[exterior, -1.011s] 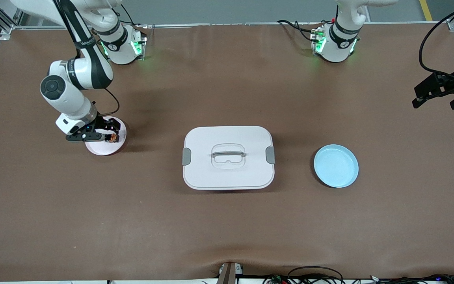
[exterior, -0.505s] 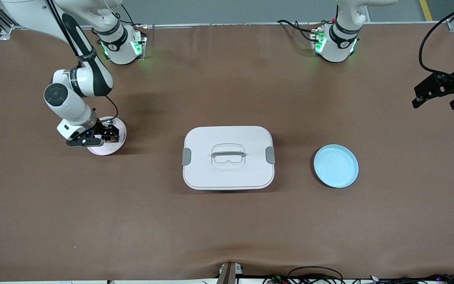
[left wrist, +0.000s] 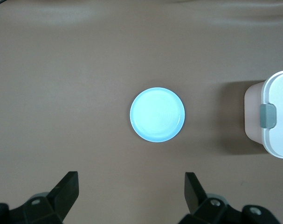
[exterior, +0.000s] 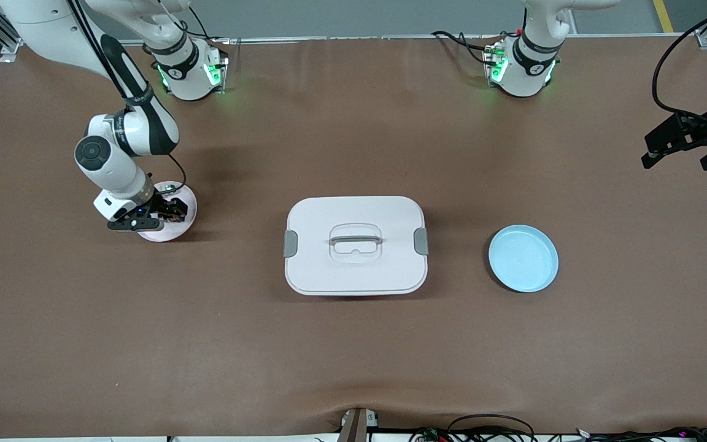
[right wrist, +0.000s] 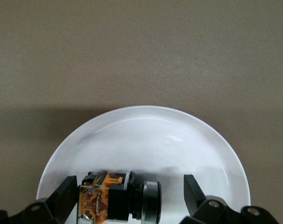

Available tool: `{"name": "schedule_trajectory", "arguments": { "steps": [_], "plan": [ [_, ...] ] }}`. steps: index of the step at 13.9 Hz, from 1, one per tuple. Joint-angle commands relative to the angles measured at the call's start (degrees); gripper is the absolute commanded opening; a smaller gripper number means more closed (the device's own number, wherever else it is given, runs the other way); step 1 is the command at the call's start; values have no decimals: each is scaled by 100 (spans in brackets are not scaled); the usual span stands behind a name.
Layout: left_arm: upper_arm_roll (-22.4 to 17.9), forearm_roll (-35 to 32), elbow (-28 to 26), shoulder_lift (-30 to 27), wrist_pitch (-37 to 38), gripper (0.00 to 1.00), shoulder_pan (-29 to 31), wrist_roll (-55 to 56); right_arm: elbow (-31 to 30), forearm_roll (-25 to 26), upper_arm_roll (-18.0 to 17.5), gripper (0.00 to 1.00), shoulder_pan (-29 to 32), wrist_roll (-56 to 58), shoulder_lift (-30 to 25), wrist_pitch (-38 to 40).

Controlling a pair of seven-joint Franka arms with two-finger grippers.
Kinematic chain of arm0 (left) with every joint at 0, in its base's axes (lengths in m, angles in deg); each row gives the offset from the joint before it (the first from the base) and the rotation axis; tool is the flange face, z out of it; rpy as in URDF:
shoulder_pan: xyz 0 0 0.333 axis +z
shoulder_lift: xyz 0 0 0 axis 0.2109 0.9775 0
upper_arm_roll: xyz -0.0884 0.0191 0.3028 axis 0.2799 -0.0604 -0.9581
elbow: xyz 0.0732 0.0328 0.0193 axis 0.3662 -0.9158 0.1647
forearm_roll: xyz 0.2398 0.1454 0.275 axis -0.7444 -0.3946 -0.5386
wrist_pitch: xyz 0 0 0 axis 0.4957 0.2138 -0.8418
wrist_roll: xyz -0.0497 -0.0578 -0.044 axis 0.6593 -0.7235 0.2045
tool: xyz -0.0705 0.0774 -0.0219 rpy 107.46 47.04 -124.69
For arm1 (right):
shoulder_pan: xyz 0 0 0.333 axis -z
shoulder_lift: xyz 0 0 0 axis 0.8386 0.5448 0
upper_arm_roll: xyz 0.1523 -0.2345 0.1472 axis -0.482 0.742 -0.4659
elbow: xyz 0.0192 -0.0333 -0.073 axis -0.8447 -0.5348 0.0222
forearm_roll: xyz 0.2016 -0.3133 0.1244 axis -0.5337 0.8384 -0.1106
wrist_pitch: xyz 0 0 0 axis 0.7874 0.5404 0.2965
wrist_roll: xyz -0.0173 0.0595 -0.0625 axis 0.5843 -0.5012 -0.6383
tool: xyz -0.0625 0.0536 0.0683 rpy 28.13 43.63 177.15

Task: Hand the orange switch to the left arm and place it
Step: 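Close the right gripper on the orange switch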

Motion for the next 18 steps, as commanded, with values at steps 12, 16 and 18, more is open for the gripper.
{"name": "schedule_trajectory", "arguments": {
  "steps": [12, 16, 18],
  "plan": [
    [48, -47, 155, 59, 118, 100, 21, -46, -132, 165, -41, 85, 194, -68, 44, -98],
    [57, -47, 164, 59, 118, 100, 12, -46, -158, 156, -50, 0, 212, -129, 35, -107],
    [109, -38, 164, 50, 118, 100, 21, -46, -149, 156, -50, 0, 212, -129, 35, -98]
  ]
}}
